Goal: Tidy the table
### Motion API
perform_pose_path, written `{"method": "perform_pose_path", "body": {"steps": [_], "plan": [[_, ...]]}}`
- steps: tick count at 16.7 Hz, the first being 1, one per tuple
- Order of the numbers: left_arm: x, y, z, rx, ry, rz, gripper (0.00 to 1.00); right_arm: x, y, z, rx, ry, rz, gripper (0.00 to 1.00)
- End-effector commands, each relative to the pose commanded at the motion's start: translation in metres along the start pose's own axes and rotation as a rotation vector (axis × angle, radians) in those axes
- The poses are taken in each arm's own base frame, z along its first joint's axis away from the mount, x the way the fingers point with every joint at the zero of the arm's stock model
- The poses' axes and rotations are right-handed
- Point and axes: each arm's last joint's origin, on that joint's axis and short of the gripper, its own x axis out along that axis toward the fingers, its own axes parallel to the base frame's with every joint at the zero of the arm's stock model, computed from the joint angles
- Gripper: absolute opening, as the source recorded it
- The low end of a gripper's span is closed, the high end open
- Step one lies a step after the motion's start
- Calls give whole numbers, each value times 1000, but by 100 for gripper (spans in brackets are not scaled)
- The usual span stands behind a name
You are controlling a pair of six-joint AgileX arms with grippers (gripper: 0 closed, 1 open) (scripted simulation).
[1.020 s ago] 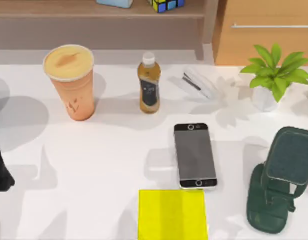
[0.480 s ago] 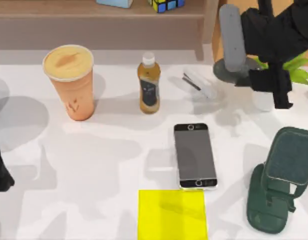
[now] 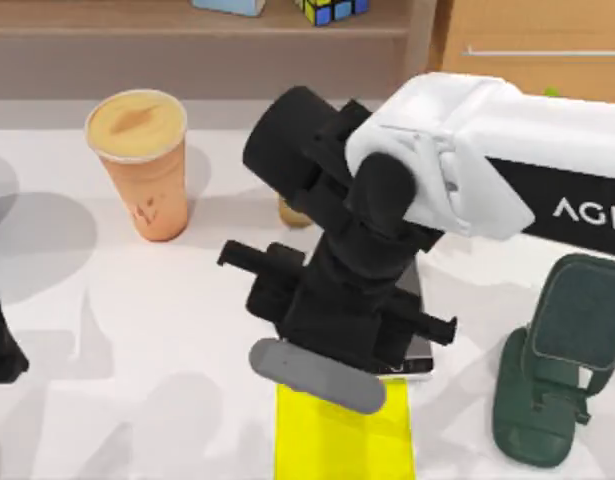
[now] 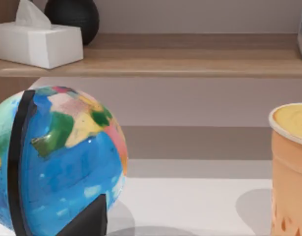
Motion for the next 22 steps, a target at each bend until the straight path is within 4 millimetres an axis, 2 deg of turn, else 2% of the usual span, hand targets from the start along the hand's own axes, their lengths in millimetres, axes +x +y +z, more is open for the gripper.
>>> {"method": "perform_pose_path", "body": {"steps": [3,5,11,15,18,22], "plan": [[0,0,0,0,0,0,100,45,10,24,-198,-22,171,0],[0,0,0,0,0,0,100,60,16,30,-256,-29,233,0],[0,0,0,0,0,0,100,61,17,29,-256,-29,237,0],[0,0,0,0,0,0,100,71,19,31,-263,-30,241,0],[0,0,0,0,0,0,100,71,19,31,-263,-30,242,0],[0,0,0,0,0,0,100,71,19,31,-263,-30,242,30]]}}
